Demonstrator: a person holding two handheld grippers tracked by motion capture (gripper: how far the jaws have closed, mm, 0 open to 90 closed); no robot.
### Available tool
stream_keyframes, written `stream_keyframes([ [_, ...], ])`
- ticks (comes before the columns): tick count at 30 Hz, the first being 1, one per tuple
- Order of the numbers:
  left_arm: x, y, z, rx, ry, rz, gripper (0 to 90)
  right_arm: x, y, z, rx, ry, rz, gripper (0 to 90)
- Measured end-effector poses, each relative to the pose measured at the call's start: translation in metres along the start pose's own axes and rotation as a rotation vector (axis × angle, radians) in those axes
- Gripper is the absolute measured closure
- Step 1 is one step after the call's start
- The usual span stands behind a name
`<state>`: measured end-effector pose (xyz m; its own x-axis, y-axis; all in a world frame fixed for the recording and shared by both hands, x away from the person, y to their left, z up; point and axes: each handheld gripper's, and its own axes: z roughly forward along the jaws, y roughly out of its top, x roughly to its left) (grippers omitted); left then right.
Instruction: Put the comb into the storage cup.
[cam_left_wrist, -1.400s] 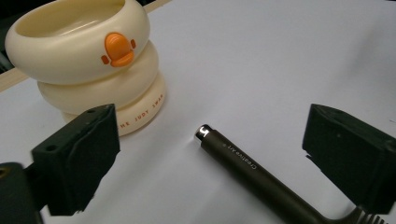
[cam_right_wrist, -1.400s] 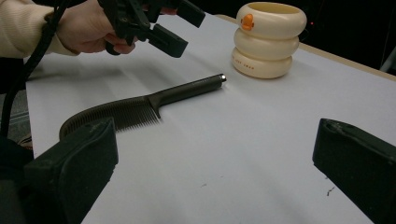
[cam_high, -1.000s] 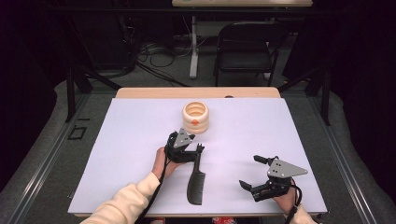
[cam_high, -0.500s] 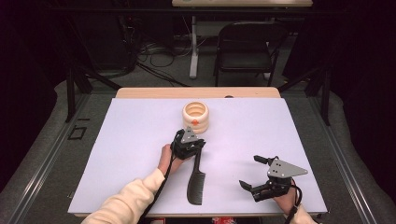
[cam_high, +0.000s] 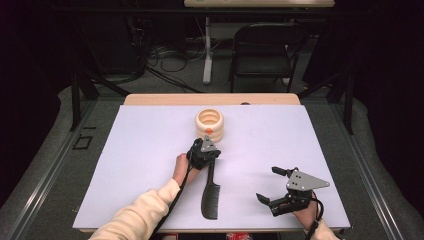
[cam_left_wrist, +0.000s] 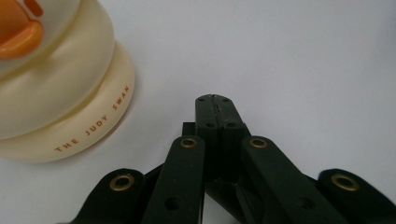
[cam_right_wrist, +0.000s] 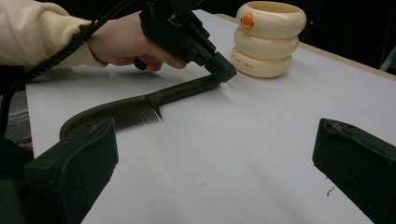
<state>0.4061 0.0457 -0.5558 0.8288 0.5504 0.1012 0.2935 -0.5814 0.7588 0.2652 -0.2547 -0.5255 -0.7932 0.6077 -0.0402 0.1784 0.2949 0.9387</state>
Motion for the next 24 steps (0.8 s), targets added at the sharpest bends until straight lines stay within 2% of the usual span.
stream_keyframes([
  [14, 0.006, -0.004, -0.006, 0.025, 0.002, -0.024, 90.0, 0.0, 0.0, -0.001, 0.004, -0.004, 0.004, 0.0],
  [19, 0.007, -0.005, -0.01, 0.028, 0.0, -0.009, 90.0, 0.0, 0.0, -0.001, 0.004, -0.002, 0.005, 0.0],
  [24, 0.008, -0.007, -0.013, 0.031, -0.006, -0.015, 90.0, 0.0, 0.0, -0.001, 0.002, -0.002, 0.005, 0.0],
])
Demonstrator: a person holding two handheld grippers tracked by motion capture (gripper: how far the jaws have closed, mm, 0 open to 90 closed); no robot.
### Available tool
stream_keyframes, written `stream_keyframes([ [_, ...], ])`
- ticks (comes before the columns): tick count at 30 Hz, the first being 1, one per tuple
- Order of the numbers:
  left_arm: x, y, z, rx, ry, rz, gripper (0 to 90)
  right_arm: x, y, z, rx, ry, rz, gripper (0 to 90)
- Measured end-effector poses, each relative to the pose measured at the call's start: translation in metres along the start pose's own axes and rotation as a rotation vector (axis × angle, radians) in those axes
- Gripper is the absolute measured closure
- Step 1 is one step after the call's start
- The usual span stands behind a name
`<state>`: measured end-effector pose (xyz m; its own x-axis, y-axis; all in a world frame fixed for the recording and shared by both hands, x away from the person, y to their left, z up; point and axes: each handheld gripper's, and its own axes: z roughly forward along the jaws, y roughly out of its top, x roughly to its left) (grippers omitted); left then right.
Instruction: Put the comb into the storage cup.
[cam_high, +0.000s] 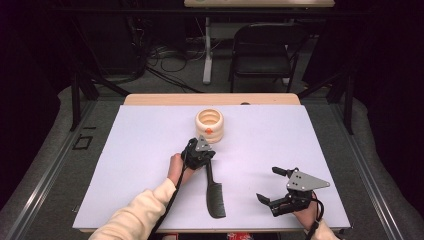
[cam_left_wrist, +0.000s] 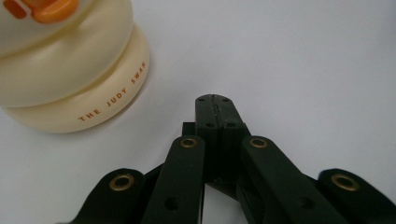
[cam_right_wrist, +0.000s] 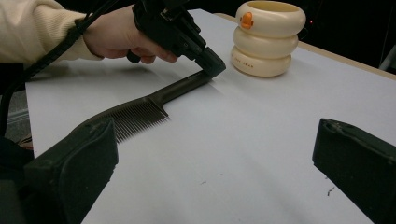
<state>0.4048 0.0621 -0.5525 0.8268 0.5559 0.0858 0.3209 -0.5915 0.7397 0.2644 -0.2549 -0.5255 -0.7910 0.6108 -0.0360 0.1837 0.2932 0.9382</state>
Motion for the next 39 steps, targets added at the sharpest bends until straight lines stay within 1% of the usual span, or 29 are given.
stream_keyframes([
  [9, 0.001, -0.003, -0.003, 0.015, -0.004, 0.006, 90.0, 0.0, 0.0, 0.0, 0.0, -0.001, -0.003, 0.0],
  [14, 0.003, -0.005, -0.005, 0.018, -0.008, 0.002, 90.0, 0.0, 0.0, 0.0, 0.002, 0.0, -0.002, 0.0],
  [18, 0.002, -0.006, -0.007, 0.019, -0.011, -0.003, 90.0, 0.0, 0.0, 0.0, 0.002, -0.003, -0.004, 0.0],
  [21, 0.002, -0.006, -0.008, 0.027, -0.016, 0.006, 90.0, 0.0, 0.0, 0.0, 0.005, -0.002, -0.004, 0.0],
  [25, 0.001, -0.006, -0.008, 0.03, -0.019, 0.006, 90.0, 0.0, 0.0, 0.0, 0.006, -0.003, -0.003, 0.0],
  [39, 0.0, -0.01, -0.011, 0.066, -0.017, 0.006, 90.0, -0.001, 0.0, 0.0, 0.012, -0.004, -0.005, 0.0],
])
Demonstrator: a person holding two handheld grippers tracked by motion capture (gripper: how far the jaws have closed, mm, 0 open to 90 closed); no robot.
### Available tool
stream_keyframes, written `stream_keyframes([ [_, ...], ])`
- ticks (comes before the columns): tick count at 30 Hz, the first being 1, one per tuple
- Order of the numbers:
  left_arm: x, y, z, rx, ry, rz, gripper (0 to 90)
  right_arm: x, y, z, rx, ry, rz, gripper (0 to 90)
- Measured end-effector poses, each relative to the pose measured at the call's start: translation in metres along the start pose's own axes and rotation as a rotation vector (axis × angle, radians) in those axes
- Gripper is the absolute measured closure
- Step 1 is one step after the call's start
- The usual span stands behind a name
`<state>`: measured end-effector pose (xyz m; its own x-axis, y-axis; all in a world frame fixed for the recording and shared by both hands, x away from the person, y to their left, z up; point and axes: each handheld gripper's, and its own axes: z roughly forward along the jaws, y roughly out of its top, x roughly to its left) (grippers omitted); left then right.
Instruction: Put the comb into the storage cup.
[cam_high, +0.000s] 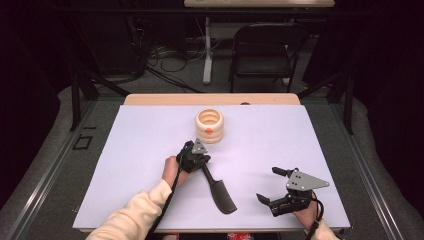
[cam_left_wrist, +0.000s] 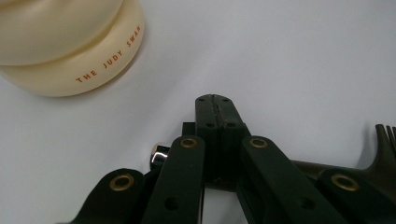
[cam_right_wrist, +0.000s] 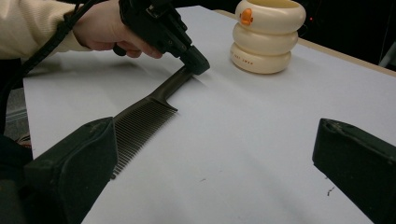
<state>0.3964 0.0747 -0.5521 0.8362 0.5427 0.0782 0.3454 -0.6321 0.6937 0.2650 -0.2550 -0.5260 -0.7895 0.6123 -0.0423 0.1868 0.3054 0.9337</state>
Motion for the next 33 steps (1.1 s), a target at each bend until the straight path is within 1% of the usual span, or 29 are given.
stream_keyframes([
  [7, -0.001, -0.002, -0.003, 0.009, 0.002, -0.009, 90.0, 0.0, 0.0, 0.0, 0.001, 0.0, 0.0, 0.0],
  [9, -0.001, -0.002, -0.004, 0.011, 0.001, -0.006, 90.0, 0.0, 0.0, 0.0, 0.001, 0.0, 0.001, 0.0],
  [12, -0.002, -0.004, -0.006, 0.027, -0.005, -0.001, 90.0, 0.0, 0.0, 0.0, 0.002, 0.0, 0.0, 0.0],
  [16, -0.003, -0.005, -0.006, 0.025, -0.001, -0.005, 90.0, 0.0, 0.0, 0.0, 0.003, 0.0, 0.0, 0.0],
  [17, -0.002, -0.006, -0.008, 0.034, -0.003, 0.0, 90.0, 0.0, 0.0, 0.0, 0.003, -0.001, 0.0, 0.0],
  [19, -0.003, -0.007, -0.008, 0.038, -0.003, -0.003, 90.0, 0.0, 0.0, 0.0, 0.003, -0.001, 0.0, 0.0],
  [33, -0.004, -0.014, -0.017, 0.056, -0.008, -0.004, 90.0, 0.0, 0.0, 0.0, 0.004, 0.001, 0.001, 0.0],
])
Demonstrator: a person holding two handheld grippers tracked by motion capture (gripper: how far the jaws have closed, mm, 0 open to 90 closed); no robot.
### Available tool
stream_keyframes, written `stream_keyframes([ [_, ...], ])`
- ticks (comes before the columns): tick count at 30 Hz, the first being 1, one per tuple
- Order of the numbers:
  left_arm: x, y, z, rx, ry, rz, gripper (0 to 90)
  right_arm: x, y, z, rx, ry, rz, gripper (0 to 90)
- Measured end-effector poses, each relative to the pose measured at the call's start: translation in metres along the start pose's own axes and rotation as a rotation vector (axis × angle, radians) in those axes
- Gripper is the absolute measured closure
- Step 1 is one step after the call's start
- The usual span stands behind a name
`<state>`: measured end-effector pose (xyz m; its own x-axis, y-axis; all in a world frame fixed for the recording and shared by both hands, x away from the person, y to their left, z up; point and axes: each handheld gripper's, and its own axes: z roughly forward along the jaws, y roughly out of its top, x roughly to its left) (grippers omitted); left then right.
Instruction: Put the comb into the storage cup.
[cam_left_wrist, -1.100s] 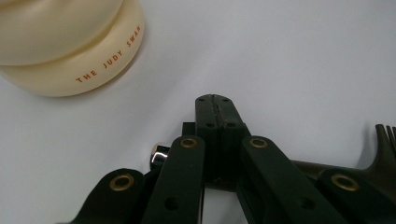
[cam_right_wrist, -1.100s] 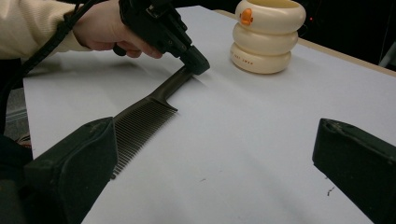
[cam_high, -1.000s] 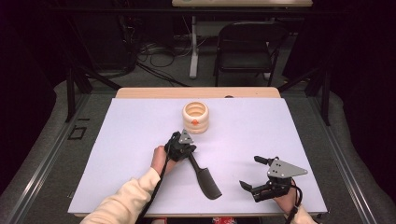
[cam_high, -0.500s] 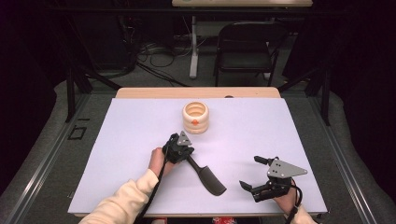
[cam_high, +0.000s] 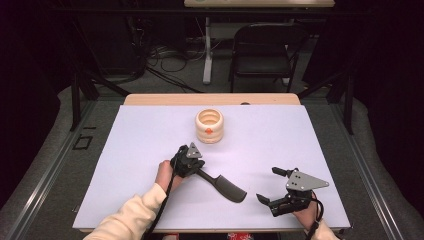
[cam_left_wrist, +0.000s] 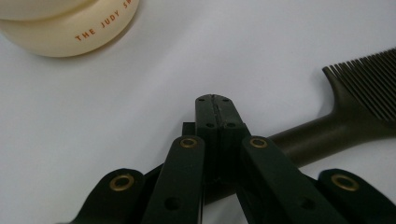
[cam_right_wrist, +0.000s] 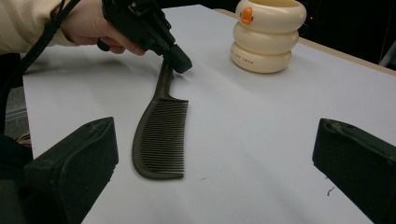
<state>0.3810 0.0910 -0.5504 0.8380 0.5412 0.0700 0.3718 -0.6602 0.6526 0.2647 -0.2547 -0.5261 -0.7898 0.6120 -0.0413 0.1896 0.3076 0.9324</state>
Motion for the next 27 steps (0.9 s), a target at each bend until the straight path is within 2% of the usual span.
stream_keyframes([
  [27, -0.008, -0.015, -0.014, 0.027, -0.019, 0.016, 90.0, 0.0, 0.0, 0.0, 0.006, 0.0, 0.003, 0.0],
])
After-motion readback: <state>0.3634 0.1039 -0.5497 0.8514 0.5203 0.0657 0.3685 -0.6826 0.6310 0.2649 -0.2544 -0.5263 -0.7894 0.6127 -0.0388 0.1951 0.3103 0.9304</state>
